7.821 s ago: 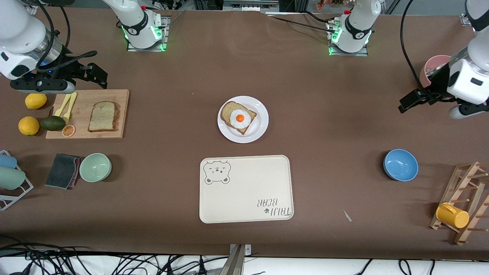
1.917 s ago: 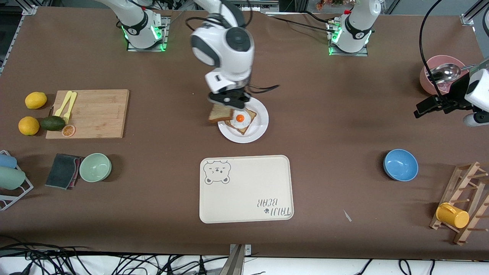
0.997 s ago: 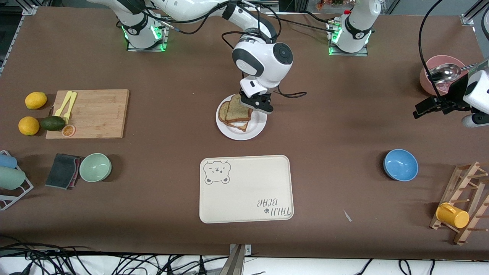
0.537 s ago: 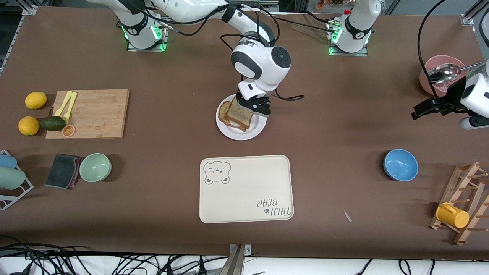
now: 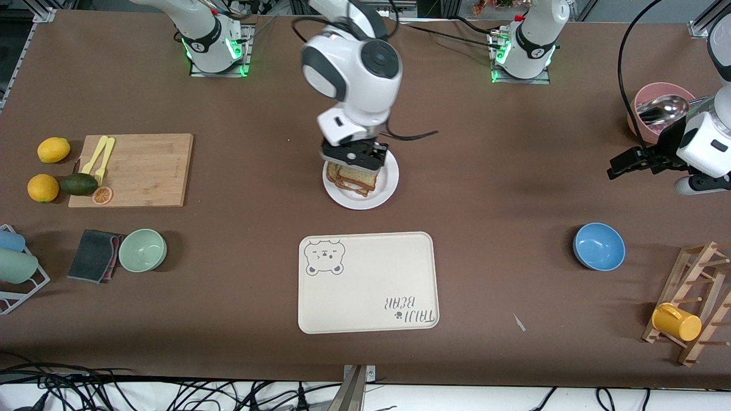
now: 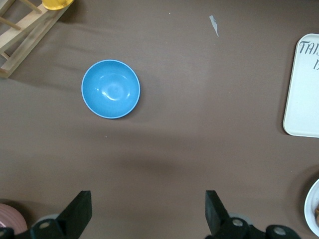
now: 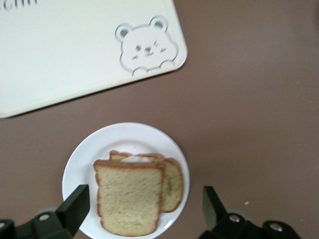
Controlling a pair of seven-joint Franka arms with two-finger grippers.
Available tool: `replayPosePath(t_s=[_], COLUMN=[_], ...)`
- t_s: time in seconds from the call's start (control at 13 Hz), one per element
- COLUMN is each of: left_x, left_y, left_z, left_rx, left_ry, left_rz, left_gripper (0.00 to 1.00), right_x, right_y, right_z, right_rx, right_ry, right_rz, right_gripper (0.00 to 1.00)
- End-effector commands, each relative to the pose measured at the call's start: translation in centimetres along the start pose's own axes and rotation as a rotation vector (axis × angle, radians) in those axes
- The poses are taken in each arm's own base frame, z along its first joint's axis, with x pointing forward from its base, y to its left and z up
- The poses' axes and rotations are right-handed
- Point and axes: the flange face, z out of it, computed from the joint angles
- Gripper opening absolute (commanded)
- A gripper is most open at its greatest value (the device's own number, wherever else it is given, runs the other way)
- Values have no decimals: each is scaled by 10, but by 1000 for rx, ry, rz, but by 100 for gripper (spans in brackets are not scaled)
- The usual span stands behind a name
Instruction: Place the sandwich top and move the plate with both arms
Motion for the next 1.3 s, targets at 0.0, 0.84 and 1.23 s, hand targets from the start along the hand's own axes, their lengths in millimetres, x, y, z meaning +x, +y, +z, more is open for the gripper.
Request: replayPosePath(t_s=[0.0, 0.84, 1.23], left_x=[1, -3, 18], left_y=[2, 13, 26], left_z=[-4, 0, 50], left_rx=[-12, -19, -40], left_ry=[6, -22, -78], left_rz=[7, -45, -66], left_gripper=[100, 100, 100], right_x=[11, 138, 176], right_y=[57, 275, 372], right_z=[-14, -62, -88], right_rx=[53, 115, 152], right_ry=[-13, -120, -173], right_rz=[44, -113, -195], right_gripper=[100, 100, 100])
